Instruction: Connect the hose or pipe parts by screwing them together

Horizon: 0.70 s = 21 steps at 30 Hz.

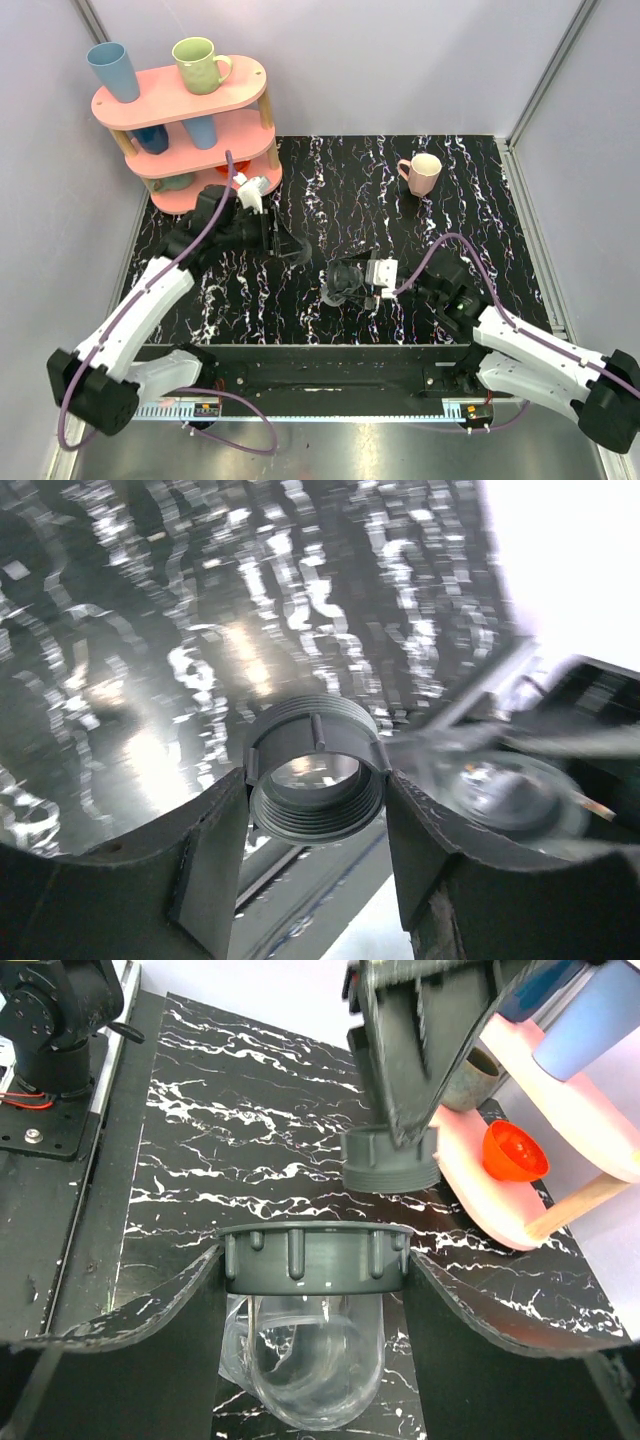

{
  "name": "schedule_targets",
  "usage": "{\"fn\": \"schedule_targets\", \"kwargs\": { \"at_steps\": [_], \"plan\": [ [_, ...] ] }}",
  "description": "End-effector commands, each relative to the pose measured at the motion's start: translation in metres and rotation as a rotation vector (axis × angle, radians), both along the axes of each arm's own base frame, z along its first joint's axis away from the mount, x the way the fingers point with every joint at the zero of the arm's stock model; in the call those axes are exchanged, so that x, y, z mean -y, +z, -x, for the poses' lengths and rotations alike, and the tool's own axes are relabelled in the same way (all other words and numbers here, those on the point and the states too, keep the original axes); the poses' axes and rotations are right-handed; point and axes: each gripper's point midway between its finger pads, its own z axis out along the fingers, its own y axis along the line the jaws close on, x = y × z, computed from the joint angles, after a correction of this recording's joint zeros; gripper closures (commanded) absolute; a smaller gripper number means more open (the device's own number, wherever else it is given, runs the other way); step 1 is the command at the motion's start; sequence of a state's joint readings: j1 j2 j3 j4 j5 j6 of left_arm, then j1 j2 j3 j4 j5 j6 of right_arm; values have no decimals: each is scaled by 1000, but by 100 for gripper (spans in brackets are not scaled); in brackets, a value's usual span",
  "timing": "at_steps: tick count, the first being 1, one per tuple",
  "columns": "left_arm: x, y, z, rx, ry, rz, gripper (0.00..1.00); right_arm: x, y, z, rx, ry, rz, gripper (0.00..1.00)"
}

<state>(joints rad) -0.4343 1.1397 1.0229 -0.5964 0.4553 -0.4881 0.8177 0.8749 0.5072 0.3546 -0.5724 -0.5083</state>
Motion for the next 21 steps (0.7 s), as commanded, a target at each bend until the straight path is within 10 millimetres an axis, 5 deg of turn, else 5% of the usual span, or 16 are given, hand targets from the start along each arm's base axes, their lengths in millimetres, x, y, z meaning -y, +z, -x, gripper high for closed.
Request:
{"fn": "schedule_targets", "kwargs": {
  "at_steps": [1, 4, 21],
  "plan": [
    [30, 51, 41, 22, -181, 306, 100, -8, 52, 0, 114, 45, -109, 80],
    [41, 77, 53, 74, -259, 479, 100, -12, 59, -4, 130, 48, -126, 81],
    [42, 93, 52, 61, -202, 569, 100, -22, 71, -34, 249, -25, -42, 82]
  ]
}}
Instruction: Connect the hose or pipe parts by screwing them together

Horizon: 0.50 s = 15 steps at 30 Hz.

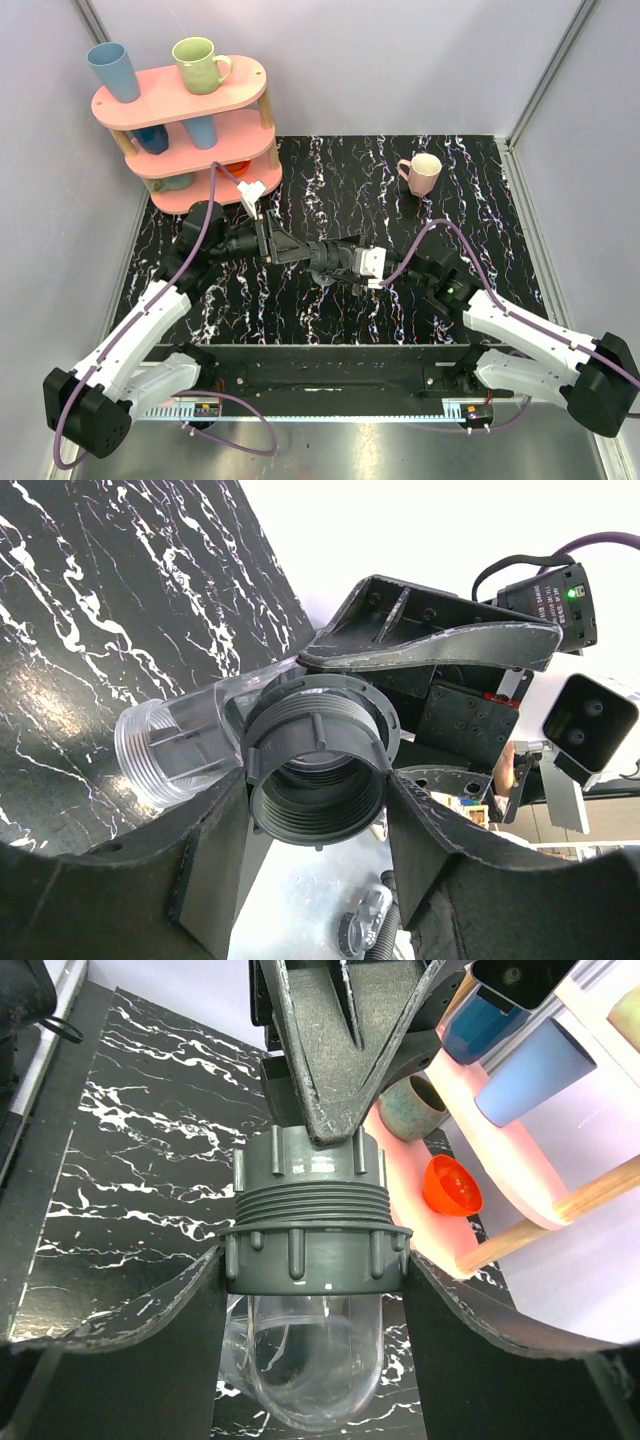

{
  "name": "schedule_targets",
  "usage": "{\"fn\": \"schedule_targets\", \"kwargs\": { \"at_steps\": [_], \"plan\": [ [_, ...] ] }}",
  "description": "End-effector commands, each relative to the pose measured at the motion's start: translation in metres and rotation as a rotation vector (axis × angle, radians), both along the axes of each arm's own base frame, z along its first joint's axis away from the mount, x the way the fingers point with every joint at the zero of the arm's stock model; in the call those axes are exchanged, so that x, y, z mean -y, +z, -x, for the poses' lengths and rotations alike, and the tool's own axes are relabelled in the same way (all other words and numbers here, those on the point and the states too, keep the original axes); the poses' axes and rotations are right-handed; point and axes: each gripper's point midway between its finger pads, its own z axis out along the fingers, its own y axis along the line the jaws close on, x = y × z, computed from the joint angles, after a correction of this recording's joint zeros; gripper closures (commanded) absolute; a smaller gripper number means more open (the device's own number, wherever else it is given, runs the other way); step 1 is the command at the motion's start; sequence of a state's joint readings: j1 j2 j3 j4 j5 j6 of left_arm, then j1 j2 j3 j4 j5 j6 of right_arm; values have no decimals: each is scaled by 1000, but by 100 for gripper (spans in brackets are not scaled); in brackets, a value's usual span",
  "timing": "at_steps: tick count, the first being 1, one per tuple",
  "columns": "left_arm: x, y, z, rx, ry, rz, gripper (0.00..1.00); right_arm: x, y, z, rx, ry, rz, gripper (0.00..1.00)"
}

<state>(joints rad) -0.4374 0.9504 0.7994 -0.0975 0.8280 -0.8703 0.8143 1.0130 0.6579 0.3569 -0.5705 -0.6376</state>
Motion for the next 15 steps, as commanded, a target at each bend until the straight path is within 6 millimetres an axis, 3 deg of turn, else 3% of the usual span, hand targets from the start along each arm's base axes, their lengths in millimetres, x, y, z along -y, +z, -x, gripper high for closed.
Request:
{"fn": "schedule_targets", "kwargs": {
  "at_steps": [1, 15],
  "plan": [
    [3, 20, 0, 33, -5, 81, 100, -2, 41, -7, 113, -12, -57, 82],
    [6, 13, -5, -23, 24, 107, 100, -7, 40, -3, 106, 3, -59, 83]
  ]
}}
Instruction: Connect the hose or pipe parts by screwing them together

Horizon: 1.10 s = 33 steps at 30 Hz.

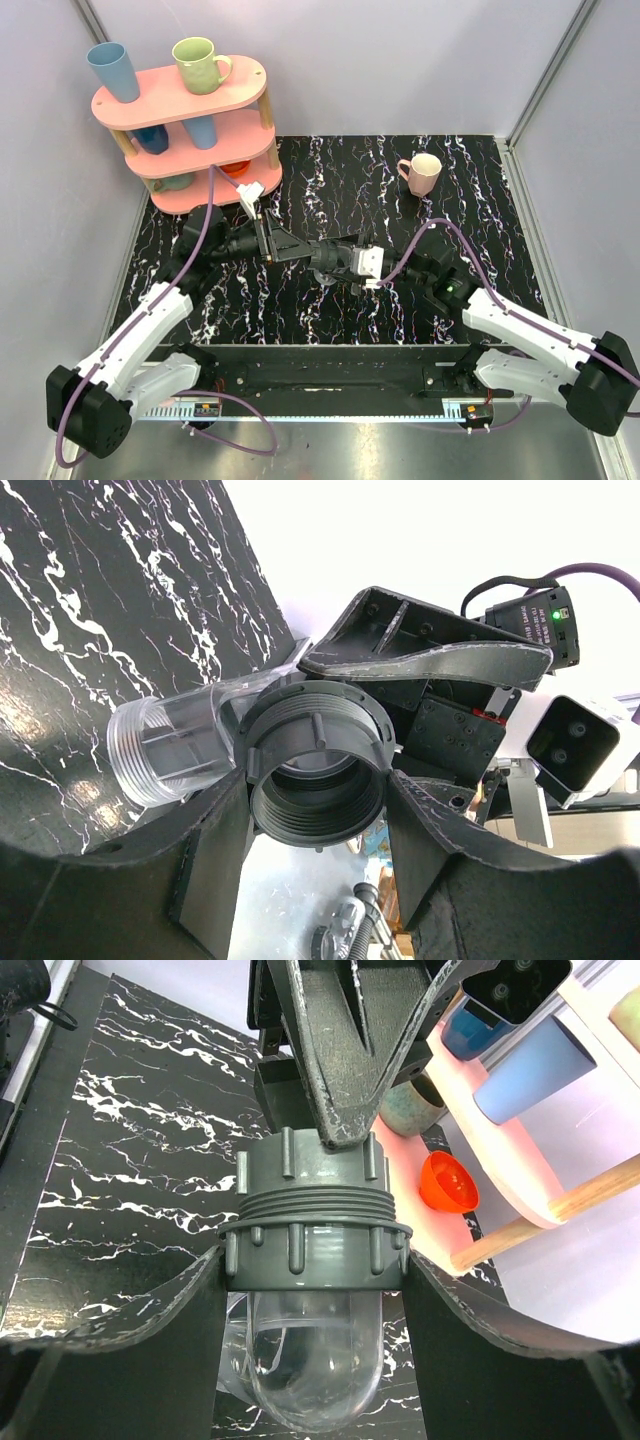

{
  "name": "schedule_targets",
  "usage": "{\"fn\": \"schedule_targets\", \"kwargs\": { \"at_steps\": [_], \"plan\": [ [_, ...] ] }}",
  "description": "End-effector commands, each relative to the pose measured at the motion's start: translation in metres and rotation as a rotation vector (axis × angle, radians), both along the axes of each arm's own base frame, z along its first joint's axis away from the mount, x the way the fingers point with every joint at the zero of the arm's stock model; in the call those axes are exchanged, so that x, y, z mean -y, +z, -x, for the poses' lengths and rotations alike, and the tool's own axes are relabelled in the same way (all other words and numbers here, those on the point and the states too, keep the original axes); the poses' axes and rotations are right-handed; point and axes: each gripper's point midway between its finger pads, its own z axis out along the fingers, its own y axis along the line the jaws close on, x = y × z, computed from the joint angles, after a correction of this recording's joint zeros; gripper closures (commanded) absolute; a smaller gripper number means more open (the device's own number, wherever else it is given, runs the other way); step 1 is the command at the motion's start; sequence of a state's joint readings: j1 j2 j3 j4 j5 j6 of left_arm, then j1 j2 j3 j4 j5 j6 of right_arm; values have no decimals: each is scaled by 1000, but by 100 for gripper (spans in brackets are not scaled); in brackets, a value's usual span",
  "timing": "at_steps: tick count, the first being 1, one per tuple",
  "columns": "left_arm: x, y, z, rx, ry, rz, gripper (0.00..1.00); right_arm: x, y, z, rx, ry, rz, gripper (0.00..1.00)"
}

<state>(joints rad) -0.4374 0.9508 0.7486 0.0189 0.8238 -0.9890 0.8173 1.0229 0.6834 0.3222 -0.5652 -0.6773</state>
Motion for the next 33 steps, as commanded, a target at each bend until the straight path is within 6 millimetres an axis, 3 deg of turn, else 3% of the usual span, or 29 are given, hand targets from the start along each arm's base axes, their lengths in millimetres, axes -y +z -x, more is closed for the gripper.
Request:
{"fn": "schedule_targets", "kwargs": {
  "at_steps": [1, 10, 15, 33],
  "plan": [
    [2, 11, -3, 31, 9, 44, 100, -6, 37, -1, 77, 7, -78, 83],
    [6, 0, -4, 47, -7, 15, 100, -9, 39, -1, 45, 16, -91, 84],
    [4, -29, -7, -3, -17, -115, 100, -9, 35, -3, 35, 6, -64, 86],
    [-1, -25, -24, -81, 94, -179, 100, -10, 11, -11, 14, -35, 3, 94]
  ]
}}
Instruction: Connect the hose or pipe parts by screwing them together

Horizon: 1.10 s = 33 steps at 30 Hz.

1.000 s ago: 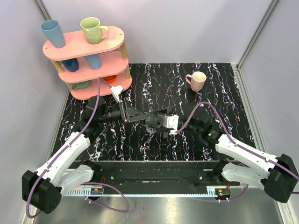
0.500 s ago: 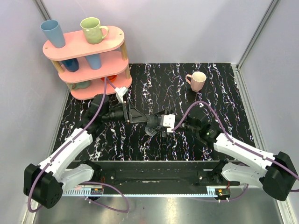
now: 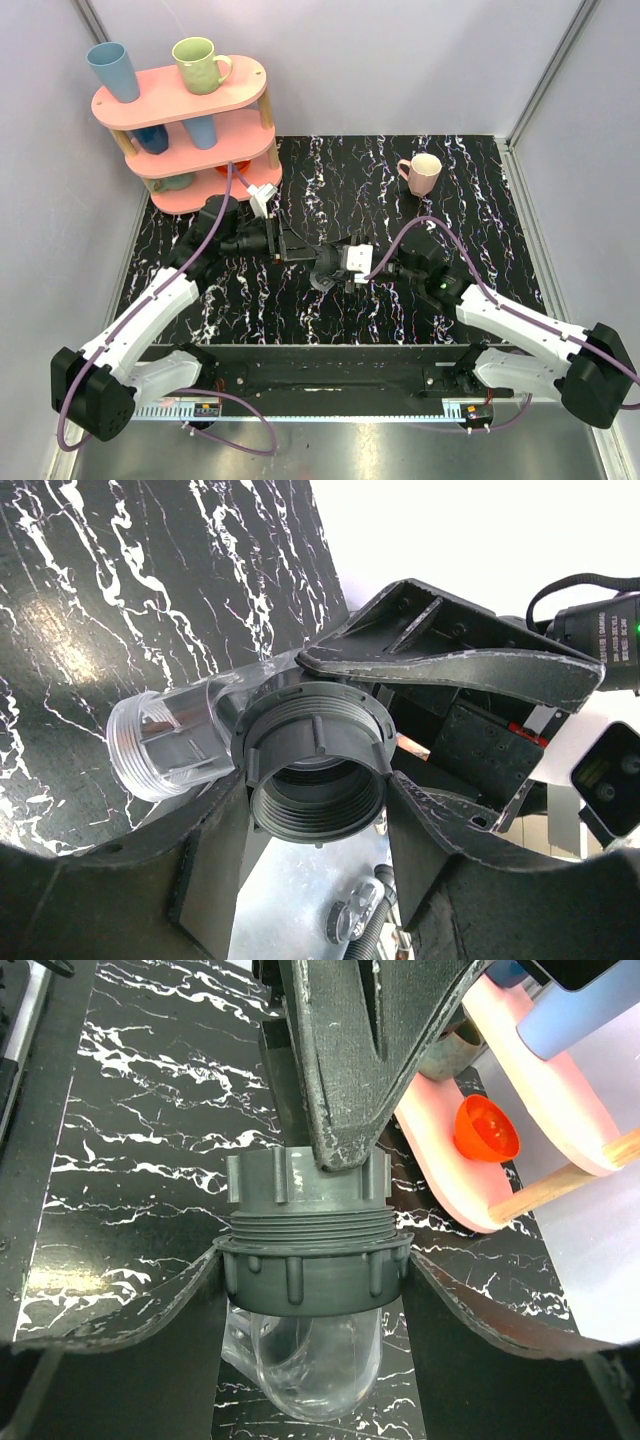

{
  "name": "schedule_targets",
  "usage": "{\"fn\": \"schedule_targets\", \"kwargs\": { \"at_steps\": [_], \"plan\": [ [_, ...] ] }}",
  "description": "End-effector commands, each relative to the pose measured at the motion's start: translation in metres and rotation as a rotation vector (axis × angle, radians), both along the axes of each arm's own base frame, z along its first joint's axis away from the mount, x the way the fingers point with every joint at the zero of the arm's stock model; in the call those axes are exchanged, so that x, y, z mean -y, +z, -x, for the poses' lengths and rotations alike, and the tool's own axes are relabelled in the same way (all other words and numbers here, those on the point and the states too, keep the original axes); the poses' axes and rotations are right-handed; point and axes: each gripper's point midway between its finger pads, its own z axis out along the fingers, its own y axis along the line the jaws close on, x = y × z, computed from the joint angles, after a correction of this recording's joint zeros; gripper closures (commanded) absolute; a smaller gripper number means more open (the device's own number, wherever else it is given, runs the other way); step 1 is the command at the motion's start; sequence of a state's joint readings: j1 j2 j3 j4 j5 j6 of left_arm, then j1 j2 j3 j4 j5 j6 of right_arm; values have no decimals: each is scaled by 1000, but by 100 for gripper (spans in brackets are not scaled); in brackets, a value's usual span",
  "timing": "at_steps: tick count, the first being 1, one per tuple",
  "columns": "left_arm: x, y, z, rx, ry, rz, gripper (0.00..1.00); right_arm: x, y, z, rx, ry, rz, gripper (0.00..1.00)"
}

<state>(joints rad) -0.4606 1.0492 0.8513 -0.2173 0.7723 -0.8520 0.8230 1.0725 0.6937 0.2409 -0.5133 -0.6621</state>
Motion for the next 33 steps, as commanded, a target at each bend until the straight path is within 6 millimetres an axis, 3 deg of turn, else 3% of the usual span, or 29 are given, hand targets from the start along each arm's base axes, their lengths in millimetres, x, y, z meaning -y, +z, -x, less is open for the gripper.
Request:
{"fn": "schedule_targets", "kwargs": {
  "at_steps": [1, 7, 9, 16, 22, 33],
  "plan": [
    [-5, 4, -16, -5, 104, -29, 100, -9, 43, -3, 109, 10, -80, 94],
    [-2, 5, -19, -27, 119, 8, 100, -12, 41, -2, 88, 8, -80, 96],
    [3, 13, -17, 30, 75, 60, 100, -14, 41, 0, 68, 17, -91, 96],
    [5, -20, -11, 151, -68, -22, 100, -22, 55, 12, 6, 88, -116, 98],
    [9, -18, -7, 402, -159, -15, 100, -30, 54, 15, -58, 127, -83, 100],
    [20, -25, 13, 623, -373, -39, 100, -40, 55, 22, -134, 212, -64, 100]
  ]
}}
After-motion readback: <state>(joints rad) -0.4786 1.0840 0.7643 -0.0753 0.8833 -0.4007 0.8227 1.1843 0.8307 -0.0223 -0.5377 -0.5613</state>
